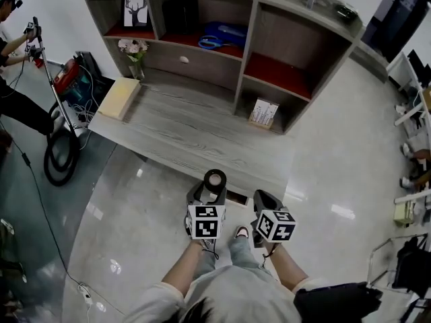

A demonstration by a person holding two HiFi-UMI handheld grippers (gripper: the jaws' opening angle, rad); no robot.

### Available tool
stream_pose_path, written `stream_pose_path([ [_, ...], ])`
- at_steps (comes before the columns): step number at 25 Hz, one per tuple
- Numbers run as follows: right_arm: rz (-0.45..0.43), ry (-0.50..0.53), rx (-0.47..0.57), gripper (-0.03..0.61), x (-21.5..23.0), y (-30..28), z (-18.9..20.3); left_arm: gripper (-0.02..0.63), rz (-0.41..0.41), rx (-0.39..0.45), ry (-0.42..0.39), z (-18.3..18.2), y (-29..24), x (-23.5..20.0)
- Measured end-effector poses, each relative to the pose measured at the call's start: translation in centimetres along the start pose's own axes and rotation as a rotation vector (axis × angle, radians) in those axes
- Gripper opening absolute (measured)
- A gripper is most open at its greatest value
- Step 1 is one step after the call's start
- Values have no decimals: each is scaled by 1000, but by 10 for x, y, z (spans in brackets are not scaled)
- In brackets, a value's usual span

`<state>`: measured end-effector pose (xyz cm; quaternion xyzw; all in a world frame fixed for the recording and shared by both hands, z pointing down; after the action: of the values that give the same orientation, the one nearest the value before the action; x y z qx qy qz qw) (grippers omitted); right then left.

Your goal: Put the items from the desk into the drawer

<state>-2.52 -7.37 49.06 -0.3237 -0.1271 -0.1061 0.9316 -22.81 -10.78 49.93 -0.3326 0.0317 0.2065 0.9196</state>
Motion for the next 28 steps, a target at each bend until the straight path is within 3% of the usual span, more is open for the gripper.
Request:
stream_pose_path([
  [9, -4, 12, -13, -2, -21, 4, 10, 279, 27, -19, -17, 18, 25, -5],
  [28, 78, -121, -95, -2, -10, 0, 102, 279, 132, -204, -55, 93, 5, 6],
])
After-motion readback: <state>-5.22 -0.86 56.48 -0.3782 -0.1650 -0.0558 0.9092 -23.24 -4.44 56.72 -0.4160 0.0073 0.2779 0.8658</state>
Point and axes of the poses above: the fingertips, and each gripper's own axes: y backward along the fingers, x to its right, z out of its underside, the point moved 9 cm from there along y, backward along the fingers, and after that the axes turned 1 degree about y, right-handed, at the moved point
